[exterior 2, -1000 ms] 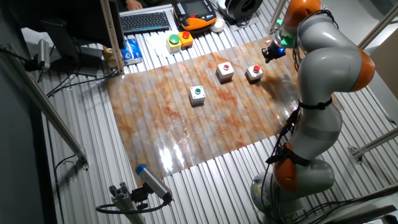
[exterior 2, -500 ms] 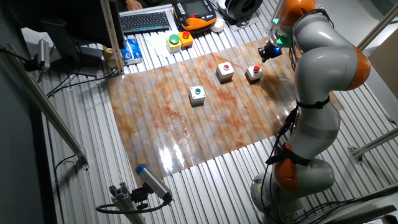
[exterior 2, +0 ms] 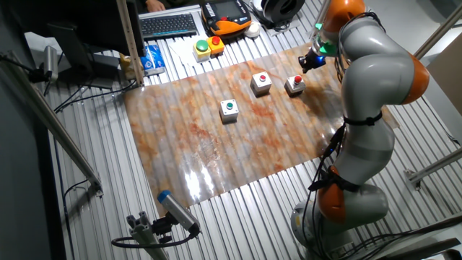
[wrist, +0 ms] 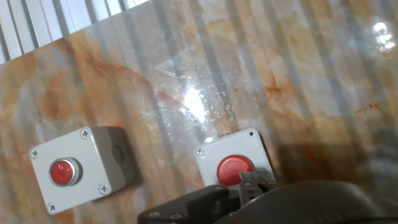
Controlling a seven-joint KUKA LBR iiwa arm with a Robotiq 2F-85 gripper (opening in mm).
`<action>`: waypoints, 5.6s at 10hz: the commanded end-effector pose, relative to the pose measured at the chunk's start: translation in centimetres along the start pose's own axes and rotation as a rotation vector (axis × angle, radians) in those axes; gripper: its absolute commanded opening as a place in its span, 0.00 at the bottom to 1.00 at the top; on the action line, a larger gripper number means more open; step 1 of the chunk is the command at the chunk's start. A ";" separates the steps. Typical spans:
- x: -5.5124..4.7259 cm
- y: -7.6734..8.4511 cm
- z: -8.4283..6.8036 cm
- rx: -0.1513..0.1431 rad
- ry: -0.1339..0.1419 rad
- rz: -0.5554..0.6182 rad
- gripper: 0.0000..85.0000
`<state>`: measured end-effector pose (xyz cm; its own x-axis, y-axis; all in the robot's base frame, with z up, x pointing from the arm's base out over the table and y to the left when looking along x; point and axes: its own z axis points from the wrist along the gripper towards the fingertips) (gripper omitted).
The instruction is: Press three buttons from left to right in sequence
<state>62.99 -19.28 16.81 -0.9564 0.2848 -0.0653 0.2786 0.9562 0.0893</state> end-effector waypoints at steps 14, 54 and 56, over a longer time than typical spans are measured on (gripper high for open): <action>0.0 0.9 3.4 0.030 -0.050 -0.013 0.00; 0.5 0.5 1.9 -0.018 0.004 -0.024 0.00; 0.2 1.1 1.0 -0.010 0.007 -0.010 0.00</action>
<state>63.29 -18.03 15.98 -0.9591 0.2766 -0.0603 0.2701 0.9578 0.0985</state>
